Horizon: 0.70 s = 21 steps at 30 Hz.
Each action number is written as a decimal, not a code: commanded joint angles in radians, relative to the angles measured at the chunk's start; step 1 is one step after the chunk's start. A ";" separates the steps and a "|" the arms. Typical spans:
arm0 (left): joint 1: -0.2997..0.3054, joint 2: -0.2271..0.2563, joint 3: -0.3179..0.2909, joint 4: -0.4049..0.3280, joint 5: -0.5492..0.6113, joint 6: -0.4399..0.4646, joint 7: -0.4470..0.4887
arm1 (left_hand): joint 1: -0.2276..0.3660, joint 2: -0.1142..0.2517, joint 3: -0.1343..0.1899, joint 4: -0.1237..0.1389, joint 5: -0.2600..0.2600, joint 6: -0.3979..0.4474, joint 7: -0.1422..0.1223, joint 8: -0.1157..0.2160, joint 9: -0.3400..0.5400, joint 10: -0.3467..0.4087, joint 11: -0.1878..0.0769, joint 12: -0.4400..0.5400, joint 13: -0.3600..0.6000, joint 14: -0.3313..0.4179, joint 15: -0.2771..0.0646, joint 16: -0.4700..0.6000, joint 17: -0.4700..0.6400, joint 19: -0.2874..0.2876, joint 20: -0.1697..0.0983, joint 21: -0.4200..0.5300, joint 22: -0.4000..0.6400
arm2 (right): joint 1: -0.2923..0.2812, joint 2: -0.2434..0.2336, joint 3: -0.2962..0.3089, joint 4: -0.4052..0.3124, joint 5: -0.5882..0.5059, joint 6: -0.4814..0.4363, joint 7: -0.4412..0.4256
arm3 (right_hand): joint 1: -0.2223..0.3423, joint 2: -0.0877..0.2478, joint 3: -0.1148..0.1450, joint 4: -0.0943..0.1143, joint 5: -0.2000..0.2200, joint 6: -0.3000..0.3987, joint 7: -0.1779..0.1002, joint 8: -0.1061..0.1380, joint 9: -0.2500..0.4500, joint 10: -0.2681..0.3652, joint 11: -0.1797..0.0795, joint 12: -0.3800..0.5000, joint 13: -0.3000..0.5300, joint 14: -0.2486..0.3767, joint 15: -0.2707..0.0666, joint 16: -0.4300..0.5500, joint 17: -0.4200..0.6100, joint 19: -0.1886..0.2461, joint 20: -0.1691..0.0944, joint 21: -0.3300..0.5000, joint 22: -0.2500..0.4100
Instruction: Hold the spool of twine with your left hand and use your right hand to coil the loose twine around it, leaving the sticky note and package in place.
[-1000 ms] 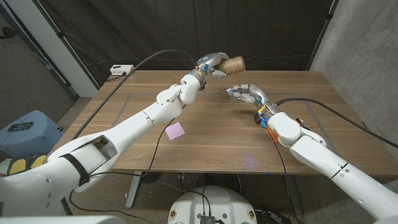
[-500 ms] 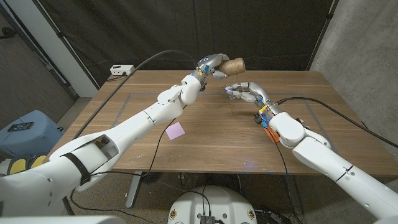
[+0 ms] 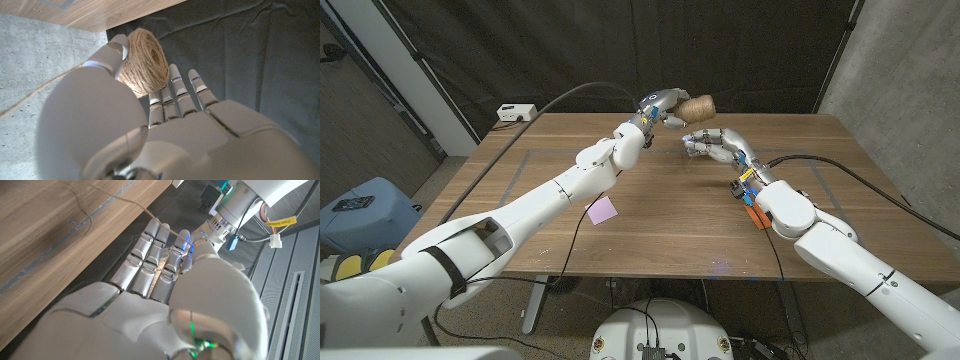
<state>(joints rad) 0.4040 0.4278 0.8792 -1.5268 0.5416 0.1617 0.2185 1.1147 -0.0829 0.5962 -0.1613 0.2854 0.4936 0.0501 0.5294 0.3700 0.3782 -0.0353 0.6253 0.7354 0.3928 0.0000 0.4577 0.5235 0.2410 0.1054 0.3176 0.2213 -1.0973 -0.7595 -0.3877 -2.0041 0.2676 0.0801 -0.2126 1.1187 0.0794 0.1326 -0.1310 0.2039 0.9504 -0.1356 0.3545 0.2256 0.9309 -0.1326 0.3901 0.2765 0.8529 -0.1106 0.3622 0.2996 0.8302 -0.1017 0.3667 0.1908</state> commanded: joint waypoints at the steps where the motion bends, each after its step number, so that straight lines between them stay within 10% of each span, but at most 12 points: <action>1: -0.006 -0.010 0.011 0.012 0.001 -0.001 -0.005 | 0.028 0.103 -0.009 0.001 0.006 0.021 0.004 0.008 0.027 -0.002 0.006 0.004 0.005 -0.001 0.002 -0.002 0.003 -0.005 0.004 0.002 0.001 | -0.013 -0.001 0.020 -0.019 -0.002 0.027 0.001 | 0.002 0.011 -0.008 -0.001 0.005 0.008 0.001 0.000 0.003 0.006 0.000 0.000 0.005 0.010 -0.123 -0.003 0.004 0.008 -0.095 0.008 0.003; 21: -0.013 -0.012 0.024 0.026 -0.004 0.001 -0.029 | 0.031 0.105 -0.019 0.000 0.017 0.024 0.003 0.006 0.027 -0.005 0.005 0.004 0.005 -0.002 0.002 -0.006 0.001 -0.008 0.004 0.003 0.001 | -0.016 -0.003 0.050 -0.042 -0.005 0.054 0.011 | -0.002 0.015 -0.012 0.001 0.004 0.009 0.003 -0.004 0.003 0.007 0.004 -0.003 0.007 0.013 -0.122 -0.010 0.006 0.007 -0.094 0.011 0.002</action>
<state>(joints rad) 0.3937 0.4164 0.8980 -1.5070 0.5429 0.1624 0.2000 1.1148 -0.0826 0.5786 -0.1599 0.2932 0.4938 0.0499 0.5303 0.3700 0.3747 -0.0318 0.6252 0.7382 0.3928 0.0000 0.4577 0.5236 0.2374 0.1091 0.3176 0.2212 -1.1117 -0.7627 -0.3495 -2.0348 0.2636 0.1176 -0.2093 1.1147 0.0834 0.1241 -0.1282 0.2039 0.9503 -0.1357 0.3543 0.2253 0.9303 -0.1327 0.3901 0.2813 0.8567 -0.1075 0.3546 0.3044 0.8301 -0.1016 0.3747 0.1908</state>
